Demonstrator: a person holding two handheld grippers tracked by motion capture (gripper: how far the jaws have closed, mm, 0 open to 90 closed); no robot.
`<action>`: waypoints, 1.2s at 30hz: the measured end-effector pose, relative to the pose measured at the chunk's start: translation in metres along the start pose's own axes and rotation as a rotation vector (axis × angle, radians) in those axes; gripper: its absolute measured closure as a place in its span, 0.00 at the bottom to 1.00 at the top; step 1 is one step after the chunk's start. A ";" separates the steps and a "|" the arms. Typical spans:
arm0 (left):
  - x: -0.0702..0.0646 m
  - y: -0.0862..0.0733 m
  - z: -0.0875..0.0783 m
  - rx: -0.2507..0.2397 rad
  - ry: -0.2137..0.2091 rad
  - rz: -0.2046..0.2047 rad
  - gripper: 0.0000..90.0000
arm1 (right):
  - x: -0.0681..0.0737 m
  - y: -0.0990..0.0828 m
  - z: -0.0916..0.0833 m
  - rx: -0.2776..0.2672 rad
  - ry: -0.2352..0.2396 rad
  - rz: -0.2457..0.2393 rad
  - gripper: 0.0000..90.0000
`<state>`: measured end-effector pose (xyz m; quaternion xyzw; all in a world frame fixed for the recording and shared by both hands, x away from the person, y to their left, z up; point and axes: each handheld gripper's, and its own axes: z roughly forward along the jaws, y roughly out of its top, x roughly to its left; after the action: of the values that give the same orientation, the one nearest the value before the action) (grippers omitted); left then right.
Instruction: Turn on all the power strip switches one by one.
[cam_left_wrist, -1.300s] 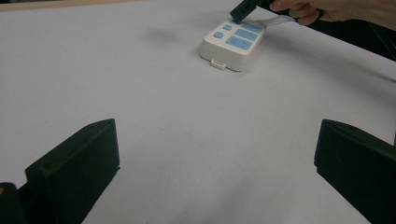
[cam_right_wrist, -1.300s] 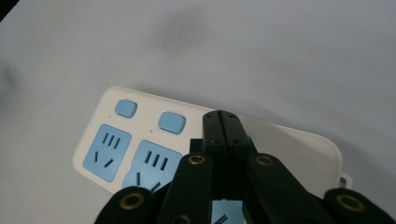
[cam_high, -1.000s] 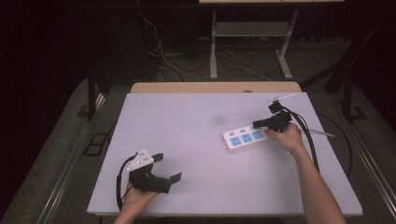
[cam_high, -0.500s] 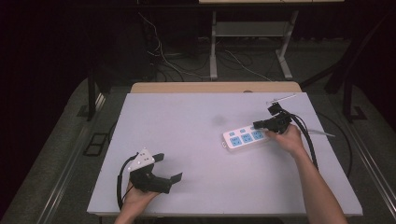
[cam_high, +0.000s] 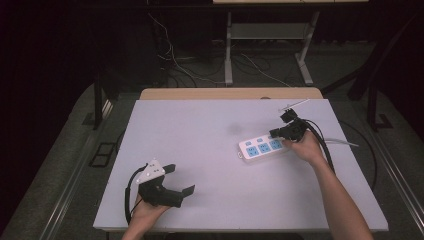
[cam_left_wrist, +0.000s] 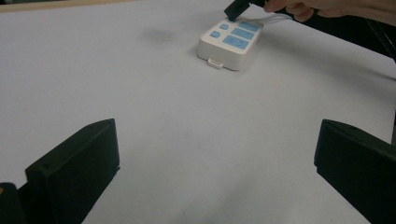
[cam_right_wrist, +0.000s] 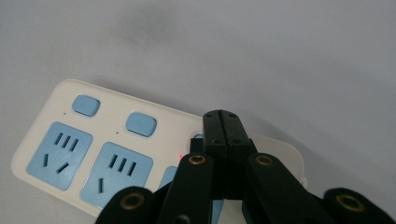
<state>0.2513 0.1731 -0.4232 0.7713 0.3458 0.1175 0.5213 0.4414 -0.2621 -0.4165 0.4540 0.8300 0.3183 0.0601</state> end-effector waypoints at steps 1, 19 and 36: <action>0.001 0.000 0.000 0.001 0.003 -0.002 0.00 | -0.001 -0.001 0.000 -0.006 0.008 0.003 1.00; 0.001 0.000 0.000 -0.002 0.003 -0.006 0.00 | 0.001 -0.001 -0.021 -0.099 0.096 0.016 1.00; 0.000 0.000 0.001 -0.002 0.000 -0.011 0.00 | 0.022 0.016 -0.031 -0.041 0.104 -0.101 1.00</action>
<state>0.2521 0.1726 -0.4235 0.7688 0.3500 0.1151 0.5227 0.4282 -0.2533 -0.3781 0.3930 0.8473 0.3549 0.0419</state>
